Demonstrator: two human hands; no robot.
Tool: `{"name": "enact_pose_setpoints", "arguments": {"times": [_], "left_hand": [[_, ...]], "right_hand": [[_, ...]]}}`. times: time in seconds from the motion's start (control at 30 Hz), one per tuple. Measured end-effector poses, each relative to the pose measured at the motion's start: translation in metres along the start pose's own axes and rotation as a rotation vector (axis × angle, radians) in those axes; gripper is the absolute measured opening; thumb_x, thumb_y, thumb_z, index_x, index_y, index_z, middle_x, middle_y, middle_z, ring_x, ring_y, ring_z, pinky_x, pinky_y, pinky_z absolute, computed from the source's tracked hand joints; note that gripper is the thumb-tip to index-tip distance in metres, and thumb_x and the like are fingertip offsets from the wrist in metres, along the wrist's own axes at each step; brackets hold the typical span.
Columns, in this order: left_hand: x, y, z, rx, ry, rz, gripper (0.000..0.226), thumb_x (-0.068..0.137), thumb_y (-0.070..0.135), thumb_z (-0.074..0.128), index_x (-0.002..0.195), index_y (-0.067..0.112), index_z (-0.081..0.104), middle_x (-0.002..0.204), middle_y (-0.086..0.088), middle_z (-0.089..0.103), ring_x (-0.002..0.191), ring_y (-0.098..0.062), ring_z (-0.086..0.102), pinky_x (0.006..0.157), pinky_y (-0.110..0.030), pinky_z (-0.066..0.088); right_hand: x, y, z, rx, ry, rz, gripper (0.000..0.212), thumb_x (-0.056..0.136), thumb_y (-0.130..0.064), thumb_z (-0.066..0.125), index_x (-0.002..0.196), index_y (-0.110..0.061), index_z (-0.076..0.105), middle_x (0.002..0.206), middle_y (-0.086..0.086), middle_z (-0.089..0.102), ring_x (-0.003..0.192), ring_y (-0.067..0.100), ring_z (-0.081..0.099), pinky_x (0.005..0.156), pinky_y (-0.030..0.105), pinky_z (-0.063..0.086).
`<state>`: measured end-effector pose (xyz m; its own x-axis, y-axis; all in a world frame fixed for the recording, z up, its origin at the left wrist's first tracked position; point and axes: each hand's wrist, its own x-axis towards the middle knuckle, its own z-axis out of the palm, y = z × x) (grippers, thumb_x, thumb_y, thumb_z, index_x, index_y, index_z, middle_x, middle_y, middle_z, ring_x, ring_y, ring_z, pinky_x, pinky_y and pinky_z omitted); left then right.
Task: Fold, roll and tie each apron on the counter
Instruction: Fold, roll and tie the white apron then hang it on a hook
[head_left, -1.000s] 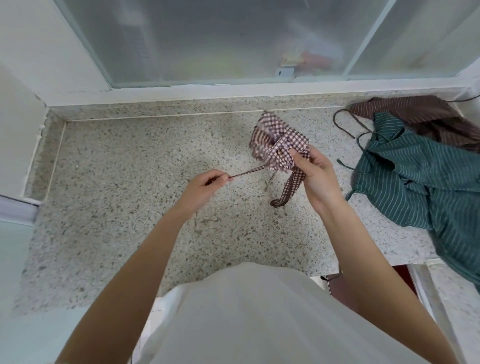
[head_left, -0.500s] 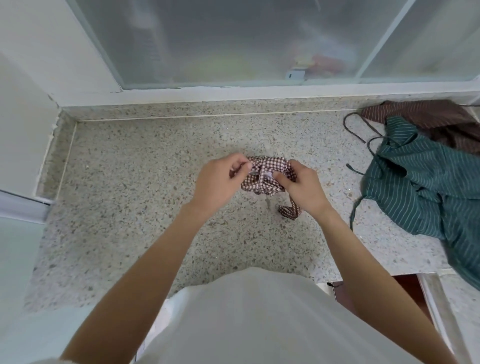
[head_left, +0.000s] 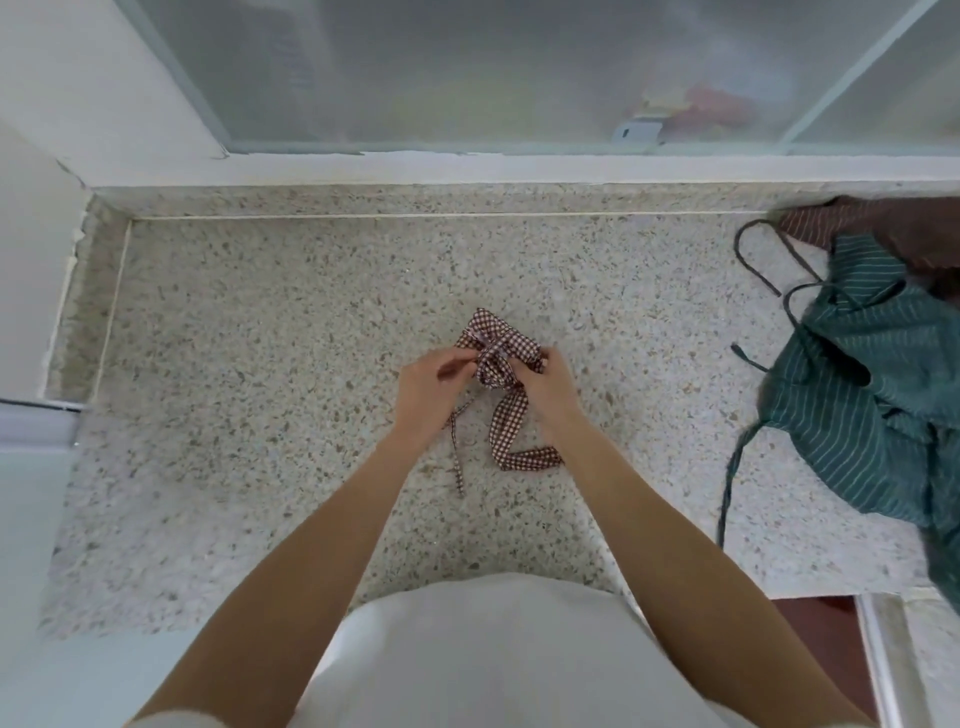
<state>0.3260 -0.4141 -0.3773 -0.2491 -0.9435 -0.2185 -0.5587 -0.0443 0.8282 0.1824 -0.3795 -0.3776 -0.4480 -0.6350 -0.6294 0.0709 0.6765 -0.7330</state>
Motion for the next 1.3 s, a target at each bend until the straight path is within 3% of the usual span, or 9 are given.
{"name": "enact_pose_setpoints", "arguments": {"times": [0.13,0.23,0.4,0.53,0.63,0.77,0.9,1.1,1.3], "left_hand": [[0.022,-0.002,0.023,0.077,-0.088,0.031,0.019,0.086,0.019,0.064,0.104,0.019,0.072,0.099,0.002,0.067,0.089,-0.012,0.059,0.081,-0.012,0.043],[0.030,-0.006,0.035,0.152,-0.115,0.134,0.020,0.085,0.020,0.065,0.104,0.022,0.072,0.088,0.003,0.064,0.077,-0.010,0.053,0.072,-0.020,0.042],[0.035,-0.006,0.036,0.148,-0.143,0.181,0.024,0.085,0.015,0.063,0.110,0.013,0.062,0.092,-0.002,0.068,0.083,-0.016,0.062,0.075,-0.026,0.047],[0.029,-0.024,0.019,0.243,0.006,0.179,0.012,0.086,0.014,0.063,0.098,0.013,0.063,0.095,0.004,0.067,0.083,-0.017,0.063,0.072,-0.028,0.051],[0.023,-0.040,0.015,0.522,0.149,0.412,0.007,0.085,0.020,0.062,0.088,0.015,0.066,0.100,-0.003,0.063,0.089,-0.024,0.057,0.075,-0.034,0.047],[0.011,-0.032,0.028,0.618,-0.115,0.337,0.026,0.083,0.034,0.063,0.097,0.013,0.065,0.096,-0.007,0.061,0.095,-0.029,0.056,0.078,-0.039,0.045],[0.010,-0.031,0.033,0.812,-0.188,0.209,0.031,0.097,0.034,0.044,0.114,0.011,0.054,0.113,-0.006,0.058,0.111,-0.024,0.049,0.092,-0.033,0.038],[0.020,-0.053,0.006,0.771,-0.154,0.202,0.032,0.102,0.027,0.031,0.116,0.006,0.051,0.115,-0.009,0.056,0.109,-0.024,0.048,0.091,-0.033,0.036],[0.035,-0.028,-0.001,0.618,-0.083,0.098,0.021,0.100,0.028,0.039,0.106,0.011,0.050,0.088,-0.005,0.062,0.080,-0.022,0.058,0.064,-0.030,0.041]], "right_hand": [[0.019,0.005,-0.009,-0.385,0.126,-0.191,0.045,0.093,-0.030,0.054,0.130,-0.006,0.042,0.124,0.011,0.053,0.115,0.026,0.049,0.091,0.032,0.039],[0.022,0.005,-0.016,-0.608,0.326,-0.655,0.038,0.091,-0.015,0.057,0.126,-0.003,0.050,0.125,0.015,0.050,0.117,0.028,0.043,0.101,0.030,0.032],[0.030,-0.016,-0.017,-0.814,-0.073,-0.884,0.025,0.086,-0.006,0.060,0.110,-0.009,0.059,0.107,0.008,0.062,0.091,0.026,0.060,0.073,0.032,0.047],[0.043,-0.017,-0.011,-1.180,-0.171,-1.010,0.021,0.068,-0.002,0.076,0.085,-0.011,0.068,0.077,0.008,0.062,0.061,0.027,0.062,0.052,0.030,0.047],[0.045,-0.025,-0.007,-1.363,-0.172,-1.116,0.024,0.055,-0.002,0.082,0.070,-0.014,0.068,0.067,0.005,0.061,0.054,0.022,0.059,0.053,0.024,0.046],[0.049,-0.028,-0.003,-1.587,-0.244,-1.284,0.018,0.060,-0.007,0.078,0.071,-0.015,0.066,0.071,0.002,0.063,0.067,0.020,0.062,0.065,0.027,0.048],[0.053,-0.031,-0.001,-1.722,-0.236,-1.377,0.012,0.065,-0.012,0.077,0.073,-0.014,0.068,0.075,0.002,0.064,0.080,0.021,0.060,0.073,0.030,0.048],[0.056,-0.036,-0.007,-1.657,-0.283,-1.195,0.029,0.046,0.000,0.085,0.063,-0.007,0.063,0.066,0.009,0.061,0.063,0.023,0.060,0.054,0.026,0.050],[0.053,-0.030,0.007,-1.413,-0.283,-1.078,0.024,0.066,0.014,0.068,0.088,0.005,0.064,0.083,0.021,0.061,0.075,0.034,0.062,0.054,0.033,0.049]]}}
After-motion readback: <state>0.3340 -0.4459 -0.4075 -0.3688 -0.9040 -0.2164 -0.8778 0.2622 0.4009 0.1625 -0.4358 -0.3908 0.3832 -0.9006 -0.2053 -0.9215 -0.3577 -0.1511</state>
